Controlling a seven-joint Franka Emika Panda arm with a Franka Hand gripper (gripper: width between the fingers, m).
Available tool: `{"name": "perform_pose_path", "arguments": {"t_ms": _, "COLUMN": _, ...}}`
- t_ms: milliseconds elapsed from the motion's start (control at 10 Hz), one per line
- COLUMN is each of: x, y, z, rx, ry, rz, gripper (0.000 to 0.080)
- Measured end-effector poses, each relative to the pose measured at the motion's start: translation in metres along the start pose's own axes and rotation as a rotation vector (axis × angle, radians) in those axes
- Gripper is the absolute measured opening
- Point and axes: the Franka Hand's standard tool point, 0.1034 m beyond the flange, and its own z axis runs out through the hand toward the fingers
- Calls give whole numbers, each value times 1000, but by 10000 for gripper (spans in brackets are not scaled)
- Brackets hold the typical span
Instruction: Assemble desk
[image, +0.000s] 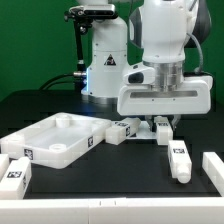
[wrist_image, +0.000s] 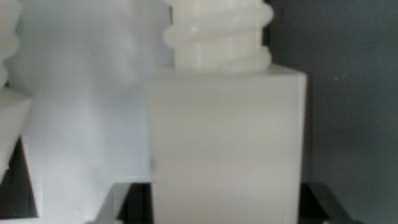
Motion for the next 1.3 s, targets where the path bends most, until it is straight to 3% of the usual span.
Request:
{"name": "perform_pose_path", "arguments": {"t_ms": 200, "x": 13, "y": 5, "z": -24, "rx": 6, "ry": -17, "rz": -67, "gripper": 576}}
{"name": "perform_pose_path", "arguments": {"t_ms": 300, "x": 25, "y": 9, "z": -36, "rx": 13, "ry": -32, "rz": -65, "gripper": 576}}
{"name": "perform_pose_path", "arguments": {"t_ms": 400, "x": 43, "y": 8, "z": -48, "rx": 23, "ry": -37, "rz": -62, "gripper": 633}}
{"name": "perform_pose_path", "arguments": {"t_ms": 600, "x": 79, "y": 7, "z": -54, "rx": 34, "ry": -15, "rz": -49, "gripper": 647}}
{"name": "perform_pose_path", "arguments": {"t_ms": 800, "x": 116, "y": -8, "z": -50, "rx": 44, "ry": -2, "rz": -42, "gripper": 649}}
{"name": "perform_pose_path", "arguments": {"t_ms": 1100, "x": 121, "y": -9, "z": -48, "rx": 46, "ry": 2, "rz": -63, "gripper": 649}}
{"name": "perform_pose_path", "arguments": {"t_ms": 1300, "x": 126, "y": -10, "z": -42, "rx": 34, "ry": 0, "rz": -75, "gripper": 649}}
